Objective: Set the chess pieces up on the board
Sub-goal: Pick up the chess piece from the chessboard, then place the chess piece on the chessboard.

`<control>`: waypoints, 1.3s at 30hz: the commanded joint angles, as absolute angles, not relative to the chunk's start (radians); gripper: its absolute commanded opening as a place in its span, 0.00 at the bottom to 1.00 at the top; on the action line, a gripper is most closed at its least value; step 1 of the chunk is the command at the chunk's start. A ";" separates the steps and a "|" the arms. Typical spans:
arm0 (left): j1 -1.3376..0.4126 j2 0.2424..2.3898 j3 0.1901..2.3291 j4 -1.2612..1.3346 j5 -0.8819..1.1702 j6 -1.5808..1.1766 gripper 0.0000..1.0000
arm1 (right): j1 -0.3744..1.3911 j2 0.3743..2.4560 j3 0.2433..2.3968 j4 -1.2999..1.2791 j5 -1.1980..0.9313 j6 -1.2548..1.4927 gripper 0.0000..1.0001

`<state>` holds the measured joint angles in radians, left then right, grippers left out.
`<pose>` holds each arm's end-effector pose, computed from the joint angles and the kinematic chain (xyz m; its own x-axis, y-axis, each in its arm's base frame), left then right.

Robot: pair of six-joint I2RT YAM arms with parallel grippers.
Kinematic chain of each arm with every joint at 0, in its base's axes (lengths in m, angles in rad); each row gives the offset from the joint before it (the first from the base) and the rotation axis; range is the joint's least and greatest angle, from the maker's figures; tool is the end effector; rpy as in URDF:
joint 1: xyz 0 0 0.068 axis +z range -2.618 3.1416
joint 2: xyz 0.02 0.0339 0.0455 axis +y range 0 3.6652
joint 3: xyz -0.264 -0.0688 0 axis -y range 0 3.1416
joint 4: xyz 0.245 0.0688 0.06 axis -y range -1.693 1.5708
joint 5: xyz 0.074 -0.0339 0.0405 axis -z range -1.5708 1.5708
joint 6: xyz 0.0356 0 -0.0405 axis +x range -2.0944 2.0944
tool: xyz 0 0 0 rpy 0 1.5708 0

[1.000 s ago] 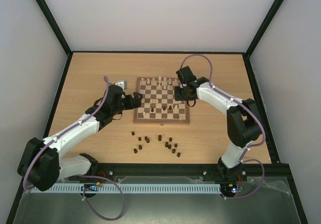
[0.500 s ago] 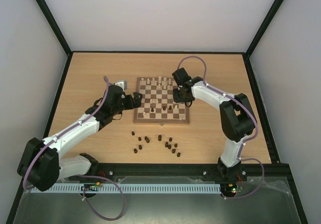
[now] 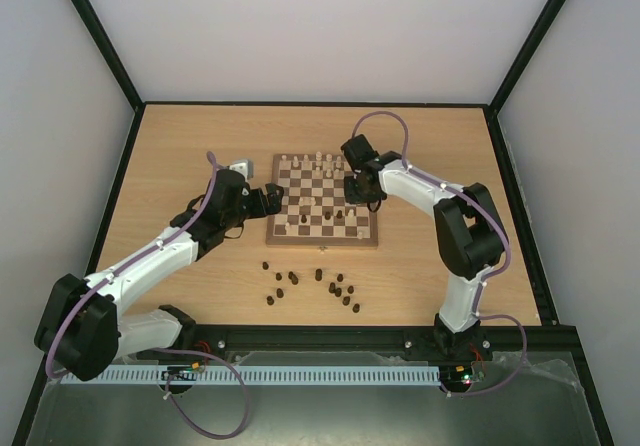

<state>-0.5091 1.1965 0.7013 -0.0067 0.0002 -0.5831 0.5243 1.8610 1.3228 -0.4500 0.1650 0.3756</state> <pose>0.2302 -0.1285 0.2429 -0.6191 -0.2850 -0.7318 0.1757 0.8579 -0.4828 0.3463 0.1935 0.2013 -0.8249 -0.0590 -0.5621 -0.1214 0.9898 0.0742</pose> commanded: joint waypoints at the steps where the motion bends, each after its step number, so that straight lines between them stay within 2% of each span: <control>1: -0.503 1.182 0.706 -0.007 0.005 -0.572 0.99 | 0.528 1.880 1.365 -0.519 0.220 0.372 0.13; 18: -0.503 1.170 0.706 -0.013 0.003 -0.570 1.00 | 0.413 2.110 1.776 -0.654 0.249 0.342 0.13; 39: -0.503 1.171 0.707 -0.013 0.000 -0.569 0.99 | 0.396 2.213 1.878 -0.649 0.213 0.333 0.14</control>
<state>-0.5091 1.1904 0.7013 -0.0101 0.0002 -0.5827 0.4034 2.1914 1.8355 -0.5980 0.2203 0.3412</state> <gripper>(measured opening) 0.995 0.138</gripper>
